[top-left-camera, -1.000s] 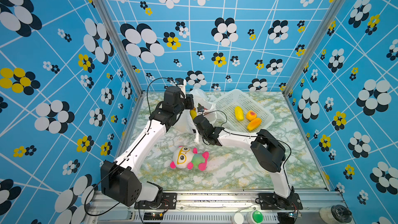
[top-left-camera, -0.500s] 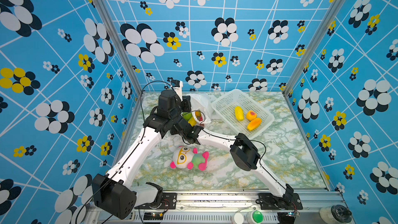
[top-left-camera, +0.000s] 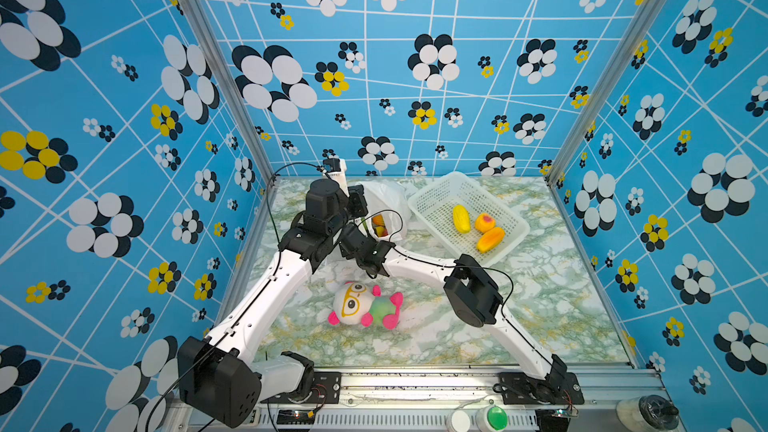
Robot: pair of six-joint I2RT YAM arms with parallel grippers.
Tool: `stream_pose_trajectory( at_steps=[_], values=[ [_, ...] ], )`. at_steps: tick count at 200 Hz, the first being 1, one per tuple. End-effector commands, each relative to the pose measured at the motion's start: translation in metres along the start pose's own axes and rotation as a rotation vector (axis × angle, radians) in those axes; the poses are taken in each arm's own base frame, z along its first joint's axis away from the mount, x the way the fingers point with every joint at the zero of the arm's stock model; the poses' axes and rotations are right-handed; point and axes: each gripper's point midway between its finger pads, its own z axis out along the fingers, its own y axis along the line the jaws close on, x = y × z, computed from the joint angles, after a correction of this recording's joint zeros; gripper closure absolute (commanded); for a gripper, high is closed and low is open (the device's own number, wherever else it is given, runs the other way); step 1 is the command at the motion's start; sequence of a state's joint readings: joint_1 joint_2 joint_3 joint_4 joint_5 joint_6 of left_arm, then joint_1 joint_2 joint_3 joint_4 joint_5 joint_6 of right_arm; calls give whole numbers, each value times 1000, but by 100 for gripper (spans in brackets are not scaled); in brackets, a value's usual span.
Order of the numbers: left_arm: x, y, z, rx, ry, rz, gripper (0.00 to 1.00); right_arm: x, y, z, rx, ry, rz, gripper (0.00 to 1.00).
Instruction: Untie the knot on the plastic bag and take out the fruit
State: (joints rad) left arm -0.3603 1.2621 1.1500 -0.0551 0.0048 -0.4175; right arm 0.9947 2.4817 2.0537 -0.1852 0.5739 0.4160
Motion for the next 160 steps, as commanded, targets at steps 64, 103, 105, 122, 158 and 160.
stream_pose_trajectory(
  at_steps=[64,103,105,122,158,160],
  values=[
    [-9,3,-4,-11,-42,-11,100,-22,-77,-1,266,-27,-28,11],
    [-9,2,-3,-5,-39,-10,100,-23,-88,-4,323,-38,-53,10],
    [-9,2,-3,-4,-38,-10,100,-24,-89,-5,327,-39,-54,9],
    [-9,0,-3,2,-35,-10,100,-24,-93,-5,343,-39,-56,8],
    [-10,0,-5,1,-40,-7,100,-27,-100,-8,381,-54,-72,10],
    [-10,0,-5,1,-38,-7,100,-27,-101,-8,383,-53,-75,10]
  ],
)
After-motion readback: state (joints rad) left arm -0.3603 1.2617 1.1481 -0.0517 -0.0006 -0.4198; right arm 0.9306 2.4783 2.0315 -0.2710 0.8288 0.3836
